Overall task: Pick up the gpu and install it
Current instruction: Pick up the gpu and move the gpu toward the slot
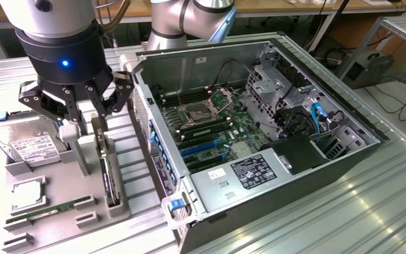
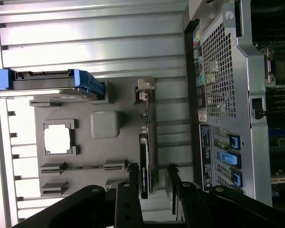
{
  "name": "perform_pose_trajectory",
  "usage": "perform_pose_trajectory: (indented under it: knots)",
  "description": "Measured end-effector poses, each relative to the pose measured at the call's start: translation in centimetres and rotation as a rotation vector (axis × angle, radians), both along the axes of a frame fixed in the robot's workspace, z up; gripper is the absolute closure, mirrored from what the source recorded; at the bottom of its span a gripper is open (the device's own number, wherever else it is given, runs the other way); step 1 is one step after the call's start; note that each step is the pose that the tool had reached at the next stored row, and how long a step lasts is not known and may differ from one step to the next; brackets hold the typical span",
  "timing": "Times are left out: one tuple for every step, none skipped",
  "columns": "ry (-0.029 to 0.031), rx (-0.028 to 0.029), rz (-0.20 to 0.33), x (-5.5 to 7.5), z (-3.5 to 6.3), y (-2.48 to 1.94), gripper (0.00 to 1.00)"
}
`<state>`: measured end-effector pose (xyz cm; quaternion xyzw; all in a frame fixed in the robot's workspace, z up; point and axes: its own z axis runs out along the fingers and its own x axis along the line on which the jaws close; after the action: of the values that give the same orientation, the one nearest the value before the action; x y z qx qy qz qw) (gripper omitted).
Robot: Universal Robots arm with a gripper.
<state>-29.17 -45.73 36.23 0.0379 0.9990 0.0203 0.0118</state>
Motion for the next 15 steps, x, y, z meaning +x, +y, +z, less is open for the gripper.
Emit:
perform_pose_trajectory:
  knots:
    - [0.0000, 0.0000, 0.000, 0.0, -0.18, -0.02, 0.64]
    - [0.0000, 0.0000, 0.000, 0.0, -0.44, -0.05, 0.64]
    - [0.0001, 0.0000, 0.000, 0.0, -0.59, -0.07, 0.64]
    - [-0.0001, 0.0001, 0.000, 0.0, -0.79, -0.09, 0.64]
    - [0.0000, 0.0000, 0.000, 0.0, -0.97, -0.10, 0.64]
    - [-0.0001, 0.0001, 0.000, 0.0, -1.15, -0.11, 0.64]
    - [0.0000, 0.0000, 0.000, -0.1, -1.37, -0.13, 0.64]
    - [0.0000, 0.0000, 0.000, -0.1, -1.53, -0.13, 0.64]
    - [0.0000, 0.0000, 0.000, -0.1, -1.72, -0.14, 0.64]
    - [0.0000, 0.0000, 0.000, -0.1, -2.01, -0.16, 0.64]
    - [0.0000, 0.0000, 0.000, -0.2, -2.23, -0.16, 0.64]
    - [-0.0001, 0.0000, 0.000, -0.2, -2.44, -0.16, 0.64]
    - [-0.0001, 0.0000, 0.000, -0.3, -2.74, -0.16, 0.64]
    - [0.0000, 0.0000, 0.000, -0.4, -2.93, -0.16, 0.64]
    - [0.0000, 0.0000, 0.000, -0.5, -3.11, -0.16, 0.64]
